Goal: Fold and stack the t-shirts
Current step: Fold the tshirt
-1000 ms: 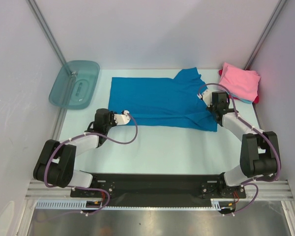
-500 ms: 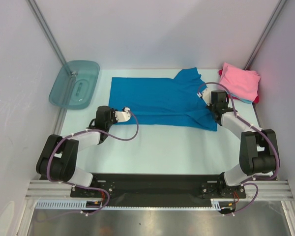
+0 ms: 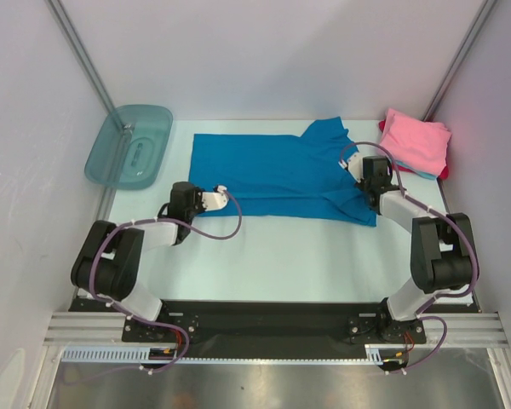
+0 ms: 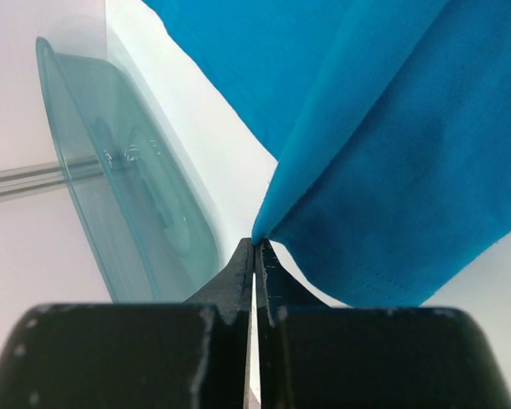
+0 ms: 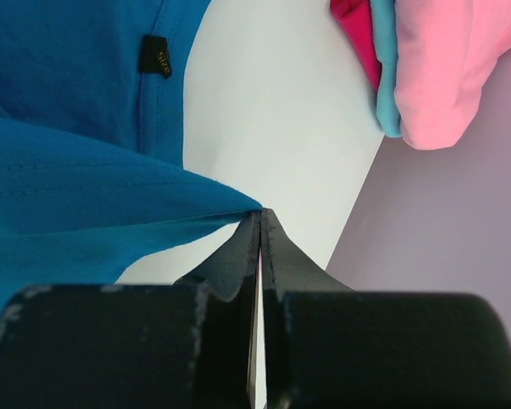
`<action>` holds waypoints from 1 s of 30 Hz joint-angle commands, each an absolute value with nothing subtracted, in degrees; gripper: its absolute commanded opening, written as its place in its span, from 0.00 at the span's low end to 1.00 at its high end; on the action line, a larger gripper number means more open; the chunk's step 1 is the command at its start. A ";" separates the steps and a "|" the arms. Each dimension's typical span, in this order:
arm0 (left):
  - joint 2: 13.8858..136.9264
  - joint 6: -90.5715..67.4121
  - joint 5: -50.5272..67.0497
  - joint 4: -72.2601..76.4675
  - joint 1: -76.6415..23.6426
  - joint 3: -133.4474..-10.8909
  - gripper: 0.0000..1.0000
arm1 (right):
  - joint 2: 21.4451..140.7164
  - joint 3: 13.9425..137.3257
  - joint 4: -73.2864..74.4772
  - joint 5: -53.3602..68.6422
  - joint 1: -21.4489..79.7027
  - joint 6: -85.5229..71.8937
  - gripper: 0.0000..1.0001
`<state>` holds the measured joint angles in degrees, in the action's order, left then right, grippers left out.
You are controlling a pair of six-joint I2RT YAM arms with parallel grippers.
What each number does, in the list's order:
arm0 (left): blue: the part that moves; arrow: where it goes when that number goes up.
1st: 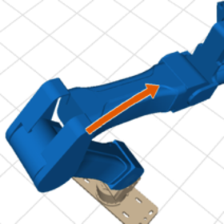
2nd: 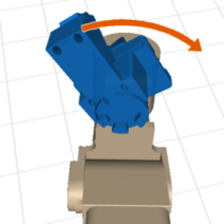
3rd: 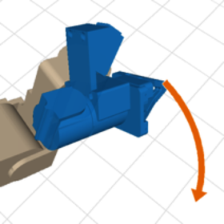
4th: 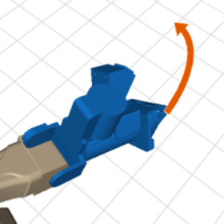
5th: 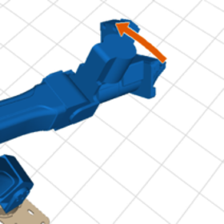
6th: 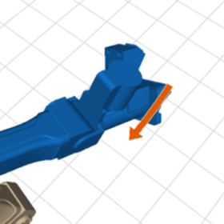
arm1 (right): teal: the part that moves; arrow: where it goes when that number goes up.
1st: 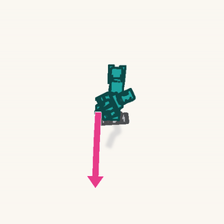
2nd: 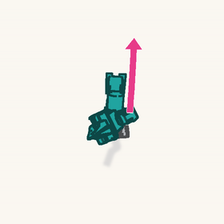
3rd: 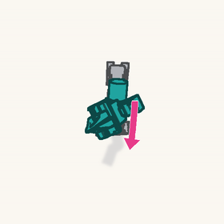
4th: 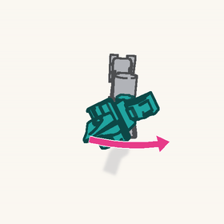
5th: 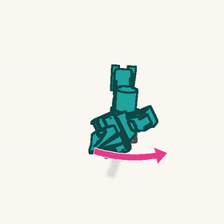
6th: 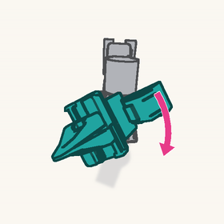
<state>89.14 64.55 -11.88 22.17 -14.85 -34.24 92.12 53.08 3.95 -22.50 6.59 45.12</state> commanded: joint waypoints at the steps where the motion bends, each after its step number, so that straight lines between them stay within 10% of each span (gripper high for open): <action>1: 90.52 65.13 -13.45 24.87 -13.89 -36.65 0.00 | 93.16 55.90 0.97 -25.14 6.59 45.97 0.00; 30: 96.50 65.65 -13.10 26.81 -12.66 -40.08 0.00 | 99.14 57.83 -4.04 -27.60 7.56 47.37 0.00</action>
<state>95.85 65.01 -11.88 24.91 -13.85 -37.98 98.52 55.66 -0.78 -24.97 7.51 46.41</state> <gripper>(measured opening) 0.007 0.009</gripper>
